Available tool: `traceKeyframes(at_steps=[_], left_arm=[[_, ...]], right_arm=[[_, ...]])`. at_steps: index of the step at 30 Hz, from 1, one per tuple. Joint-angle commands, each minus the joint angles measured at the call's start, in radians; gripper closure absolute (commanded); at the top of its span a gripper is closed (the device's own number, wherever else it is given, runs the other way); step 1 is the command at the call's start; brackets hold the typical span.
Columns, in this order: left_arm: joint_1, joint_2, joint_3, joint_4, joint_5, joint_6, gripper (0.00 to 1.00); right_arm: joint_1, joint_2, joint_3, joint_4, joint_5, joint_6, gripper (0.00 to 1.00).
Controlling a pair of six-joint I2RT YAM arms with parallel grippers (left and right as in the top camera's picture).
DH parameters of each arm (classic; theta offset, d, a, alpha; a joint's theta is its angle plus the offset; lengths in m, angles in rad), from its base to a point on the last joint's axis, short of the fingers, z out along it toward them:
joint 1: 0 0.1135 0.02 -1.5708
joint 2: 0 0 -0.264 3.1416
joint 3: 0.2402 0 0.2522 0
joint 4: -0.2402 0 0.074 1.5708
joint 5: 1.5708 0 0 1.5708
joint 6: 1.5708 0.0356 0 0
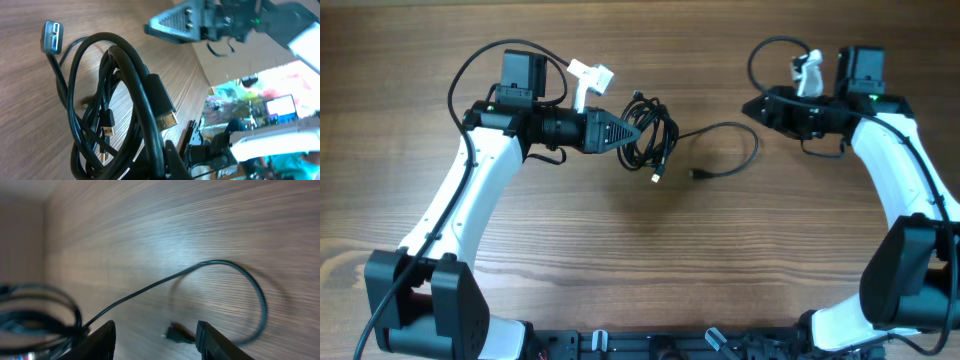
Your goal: Untangle cables
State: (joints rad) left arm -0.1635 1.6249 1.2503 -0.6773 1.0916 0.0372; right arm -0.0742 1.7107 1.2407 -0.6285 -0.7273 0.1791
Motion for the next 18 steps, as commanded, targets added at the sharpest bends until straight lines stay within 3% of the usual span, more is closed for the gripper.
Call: traceKeyframes(at_steps=[1,10,18], left_arm=[[0.002,-0.011,0.011,0.018,-0.024,-0.168,0.96],[0.003,-0.011,0.011,0.111,-0.024,-0.512,0.96],[0.027,-0.011,0.011,0.126,-0.023,-0.643,0.96]], right_arm=[[0.092,-0.082,0.019,0.012,-0.113,-0.167,0.49],[0.387,-0.130,0.017,0.112,-0.023,-0.209,0.61],[0.454,-0.130,0.016,0.146,0.013,-0.206,0.67]])
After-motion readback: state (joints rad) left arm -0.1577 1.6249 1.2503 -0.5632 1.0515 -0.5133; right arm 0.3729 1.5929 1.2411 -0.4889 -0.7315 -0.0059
